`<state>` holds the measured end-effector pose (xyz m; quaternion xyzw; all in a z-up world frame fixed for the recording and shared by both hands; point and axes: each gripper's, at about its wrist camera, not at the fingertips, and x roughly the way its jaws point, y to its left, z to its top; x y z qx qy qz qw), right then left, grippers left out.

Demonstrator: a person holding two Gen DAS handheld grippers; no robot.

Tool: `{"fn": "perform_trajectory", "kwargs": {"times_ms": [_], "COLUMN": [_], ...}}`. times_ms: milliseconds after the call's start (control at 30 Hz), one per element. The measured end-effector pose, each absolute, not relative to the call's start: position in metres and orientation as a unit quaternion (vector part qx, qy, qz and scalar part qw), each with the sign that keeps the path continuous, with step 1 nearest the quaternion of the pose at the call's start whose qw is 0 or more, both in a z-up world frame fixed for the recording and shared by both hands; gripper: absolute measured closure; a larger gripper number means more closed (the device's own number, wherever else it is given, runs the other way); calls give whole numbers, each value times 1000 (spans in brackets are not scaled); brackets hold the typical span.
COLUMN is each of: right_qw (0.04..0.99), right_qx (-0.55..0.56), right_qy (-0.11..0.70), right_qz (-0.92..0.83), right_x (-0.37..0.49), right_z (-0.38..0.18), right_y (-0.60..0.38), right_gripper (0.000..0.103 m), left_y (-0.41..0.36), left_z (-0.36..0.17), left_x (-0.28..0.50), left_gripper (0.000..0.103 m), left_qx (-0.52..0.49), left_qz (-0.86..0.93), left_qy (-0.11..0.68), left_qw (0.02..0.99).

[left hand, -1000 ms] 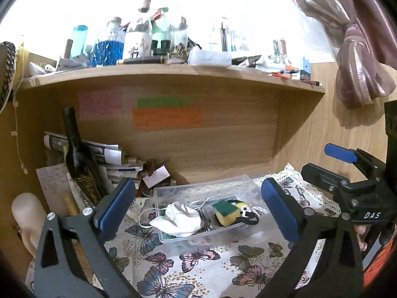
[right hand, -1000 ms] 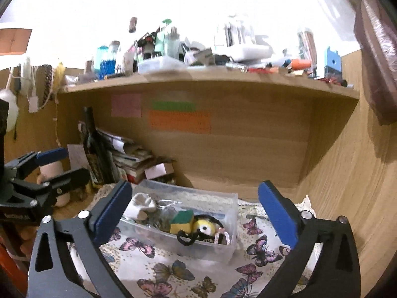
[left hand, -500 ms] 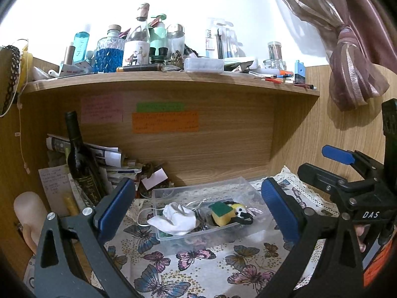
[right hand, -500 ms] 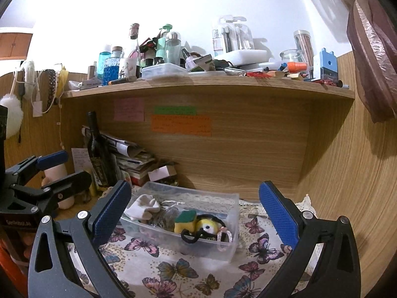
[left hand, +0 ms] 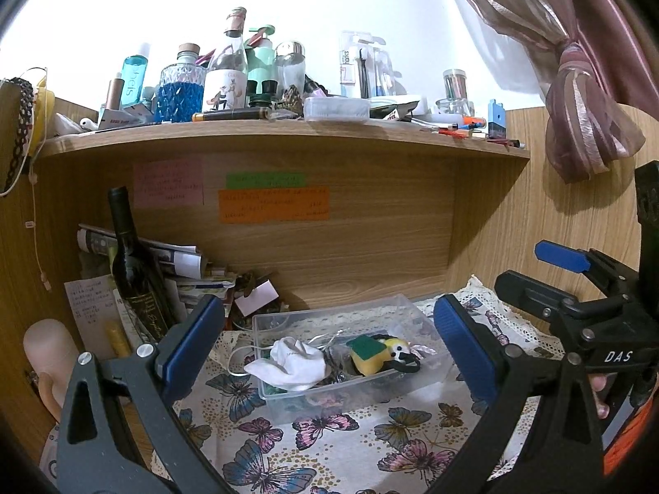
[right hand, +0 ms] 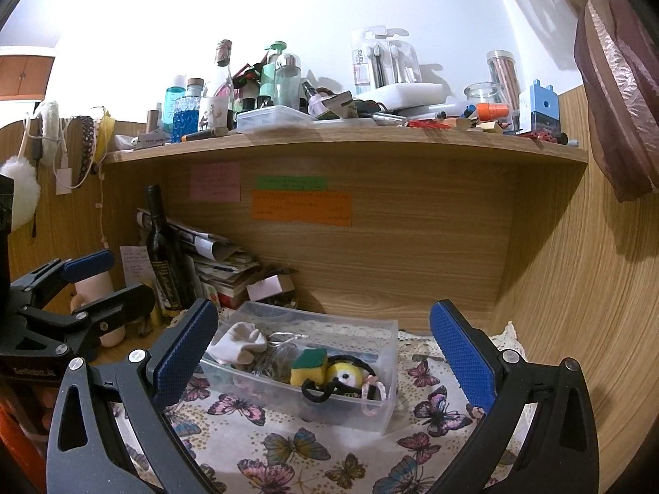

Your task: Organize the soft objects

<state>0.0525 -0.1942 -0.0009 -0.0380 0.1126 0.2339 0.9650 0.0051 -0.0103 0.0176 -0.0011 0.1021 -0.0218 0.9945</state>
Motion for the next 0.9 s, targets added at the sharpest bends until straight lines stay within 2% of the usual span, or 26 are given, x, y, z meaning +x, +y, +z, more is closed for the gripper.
{"fn": "perform_trajectory", "kwargs": {"times_ms": [900], "right_qw": [965], "right_qx": [-38], "right_qy": [113], "right_qz": [235], "right_x": [51], "right_z": [-1], "right_y": [-194], "right_gripper": [0], "left_y": [-12], "left_z": [18], "left_x": [7], "left_gripper": [0], "left_qx": [-3], "left_qz": [-24], "left_qy": [102], "left_qw": [994]}}
